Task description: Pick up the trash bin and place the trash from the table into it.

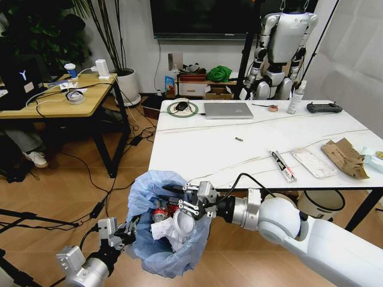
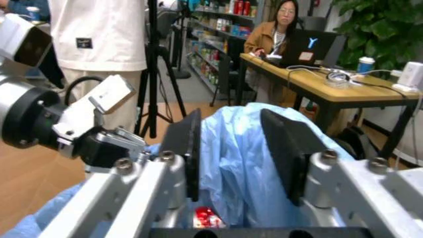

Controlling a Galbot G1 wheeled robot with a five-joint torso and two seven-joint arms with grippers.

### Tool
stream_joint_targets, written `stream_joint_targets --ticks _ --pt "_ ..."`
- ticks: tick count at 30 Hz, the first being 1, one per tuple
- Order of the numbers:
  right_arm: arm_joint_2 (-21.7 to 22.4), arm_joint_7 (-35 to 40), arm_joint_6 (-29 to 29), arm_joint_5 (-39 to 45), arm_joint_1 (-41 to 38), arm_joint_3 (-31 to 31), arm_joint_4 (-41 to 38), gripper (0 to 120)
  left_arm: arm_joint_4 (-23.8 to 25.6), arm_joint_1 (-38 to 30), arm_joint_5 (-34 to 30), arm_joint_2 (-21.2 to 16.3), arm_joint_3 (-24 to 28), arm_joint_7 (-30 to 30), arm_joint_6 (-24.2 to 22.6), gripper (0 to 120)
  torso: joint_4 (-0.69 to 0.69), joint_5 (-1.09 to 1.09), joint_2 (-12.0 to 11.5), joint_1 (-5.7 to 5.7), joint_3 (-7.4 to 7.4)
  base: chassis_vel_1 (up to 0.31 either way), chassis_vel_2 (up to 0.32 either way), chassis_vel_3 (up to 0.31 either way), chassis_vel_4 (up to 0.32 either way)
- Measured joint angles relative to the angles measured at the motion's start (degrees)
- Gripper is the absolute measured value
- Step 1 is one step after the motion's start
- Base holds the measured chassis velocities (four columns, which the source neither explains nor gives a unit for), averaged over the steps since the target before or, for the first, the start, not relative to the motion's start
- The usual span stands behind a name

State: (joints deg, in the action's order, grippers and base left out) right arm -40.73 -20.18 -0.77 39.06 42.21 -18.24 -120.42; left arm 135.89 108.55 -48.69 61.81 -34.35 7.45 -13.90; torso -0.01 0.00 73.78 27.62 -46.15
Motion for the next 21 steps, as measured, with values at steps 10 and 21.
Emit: stream_joint_targets --ticks 10,21 --pt "-7.42 11.8 -5.44 6.34 -3.6 13.98 10.05 75 0.07 0.47 0.82 0.33 -0.29 -0.06 0.03 0 0.02 0.0 0.0 0.01 -0.01 0.0 0.0 0.0 0.0" --pt "-11.76 11.59 -11.03 5.6 -9.34 22.96 34.22 100 -0.11 0.45 1.19 0.34 0.05 -0.17 0.1 0 0.0 0.02 -0.02 0.01 -0.01 0.0 0.0 0.0 0.0"
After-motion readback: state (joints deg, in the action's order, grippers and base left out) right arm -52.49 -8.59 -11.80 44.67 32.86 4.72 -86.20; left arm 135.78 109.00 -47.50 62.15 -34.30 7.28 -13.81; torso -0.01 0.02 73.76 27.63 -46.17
